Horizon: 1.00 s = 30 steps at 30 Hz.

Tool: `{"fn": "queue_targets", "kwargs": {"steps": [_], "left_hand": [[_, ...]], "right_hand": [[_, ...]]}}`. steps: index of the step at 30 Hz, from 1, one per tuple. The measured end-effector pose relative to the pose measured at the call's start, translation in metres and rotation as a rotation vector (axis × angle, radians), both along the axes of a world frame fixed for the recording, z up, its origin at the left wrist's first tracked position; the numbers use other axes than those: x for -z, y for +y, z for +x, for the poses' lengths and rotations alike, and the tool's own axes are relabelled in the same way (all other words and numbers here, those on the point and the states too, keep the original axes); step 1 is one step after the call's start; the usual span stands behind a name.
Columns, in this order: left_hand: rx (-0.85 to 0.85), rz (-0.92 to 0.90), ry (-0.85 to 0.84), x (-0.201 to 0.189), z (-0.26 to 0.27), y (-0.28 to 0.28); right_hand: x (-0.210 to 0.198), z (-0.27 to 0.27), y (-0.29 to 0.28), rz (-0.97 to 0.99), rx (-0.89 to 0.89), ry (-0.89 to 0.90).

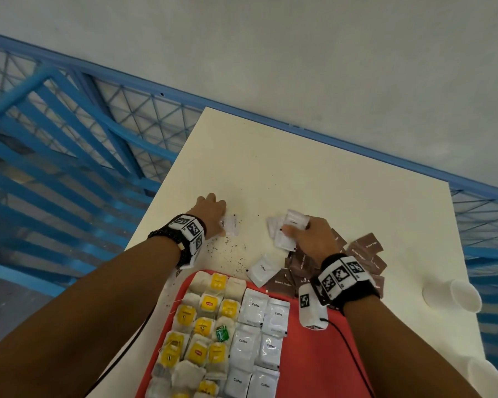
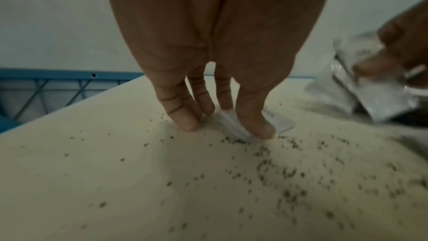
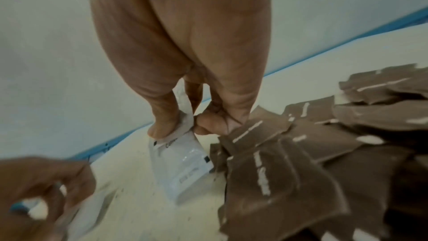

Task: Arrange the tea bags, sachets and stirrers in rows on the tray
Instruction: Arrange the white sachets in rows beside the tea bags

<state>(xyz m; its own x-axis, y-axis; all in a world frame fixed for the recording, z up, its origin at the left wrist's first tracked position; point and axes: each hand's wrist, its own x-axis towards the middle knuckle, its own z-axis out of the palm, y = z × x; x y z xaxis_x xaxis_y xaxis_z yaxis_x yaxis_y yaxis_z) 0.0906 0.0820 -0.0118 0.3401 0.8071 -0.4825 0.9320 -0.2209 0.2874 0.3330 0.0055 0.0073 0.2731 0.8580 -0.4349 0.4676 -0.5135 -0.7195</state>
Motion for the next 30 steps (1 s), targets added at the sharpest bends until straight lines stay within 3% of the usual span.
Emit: {"fn": "queue_targets", "kwargs": {"steps": [3, 6, 12, 18, 23, 27, 30], "left_hand": [[0.040, -0.027, 0.036, -0.002, 0.000, 0.000], [-0.033, -0.097, -0.039, -0.010, 0.001, 0.001], [-0.174, -0.218, -0.287, -0.026, -0.001, -0.013], [-0.313, -0.425, -0.560, -0.037, -0.011, -0.036], [-0.471, -0.594, -0.853, -0.060, -0.022, -0.053], [-0.541, -0.705, -1.011, -0.073, -0.024, -0.077], [-0.698, -0.790, -1.152, -0.076, -0.016, -0.102]], "right_hand": [[-0.015, 0.006, -0.007, 0.017, 0.025, 0.072], [-0.026, 0.000, -0.011, -0.106, -0.088, 0.155], [-0.016, -0.030, -0.007, -0.440, -0.417, -0.104], [-0.019, -0.035, -0.005, -0.423, -0.399, -0.269], [-0.048, -0.006, -0.011, -0.167, -0.070, 0.056], [-0.088, 0.015, -0.037, -0.104, -0.098, 0.219], [-0.114, 0.012, -0.074, -0.088, -0.094, 0.384]]}}
